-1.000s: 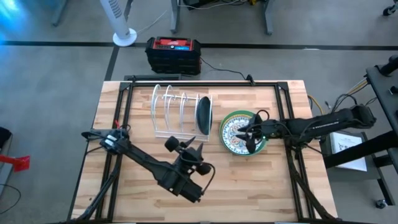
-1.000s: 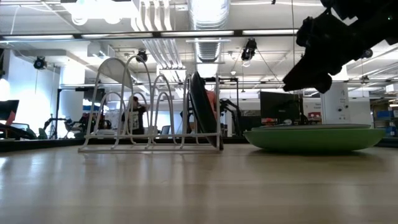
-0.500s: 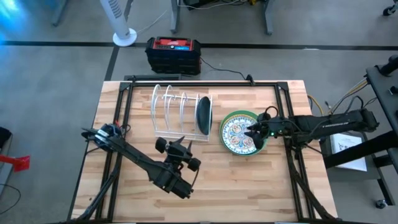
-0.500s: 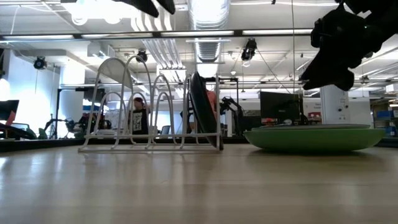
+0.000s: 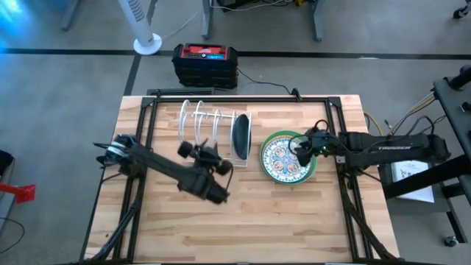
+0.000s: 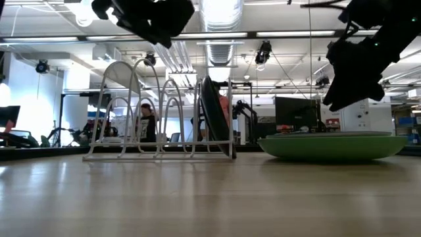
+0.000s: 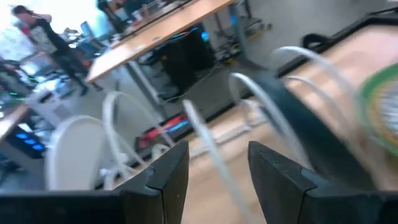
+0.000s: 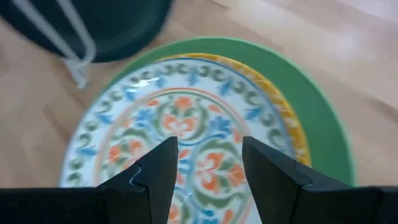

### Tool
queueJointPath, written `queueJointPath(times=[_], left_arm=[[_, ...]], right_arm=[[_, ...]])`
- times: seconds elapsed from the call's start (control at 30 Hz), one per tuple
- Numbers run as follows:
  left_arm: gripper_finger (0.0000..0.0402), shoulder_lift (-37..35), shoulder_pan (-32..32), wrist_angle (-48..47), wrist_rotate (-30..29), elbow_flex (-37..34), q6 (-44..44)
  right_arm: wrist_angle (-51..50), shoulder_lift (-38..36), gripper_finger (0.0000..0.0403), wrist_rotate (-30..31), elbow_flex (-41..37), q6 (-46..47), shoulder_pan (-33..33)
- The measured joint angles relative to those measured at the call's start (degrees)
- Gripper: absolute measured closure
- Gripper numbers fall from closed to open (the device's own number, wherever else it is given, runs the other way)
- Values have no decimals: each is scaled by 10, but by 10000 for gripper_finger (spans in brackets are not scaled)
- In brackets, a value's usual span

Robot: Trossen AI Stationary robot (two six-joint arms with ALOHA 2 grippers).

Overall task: Sort dishes
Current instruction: Put the white plate in the dish rack

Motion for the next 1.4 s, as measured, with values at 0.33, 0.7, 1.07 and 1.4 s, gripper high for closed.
queueJointPath(times=[0.33,0.7,1.07,1.4], left_arm=[[247,-139,25,4,-30,-90,60],[247,-237,87,174,-50,-172,234],[247,-235,90,354,116,-155,392],[248,-161,80,755,468,-126,746]], right_arm=[[-19,53,234,1,0,-5,-77],[38,148,231,-50,15,-62,-147],[1,172,234,-98,16,-95,-148],[-20,124,244,-98,16,-144,-147]])
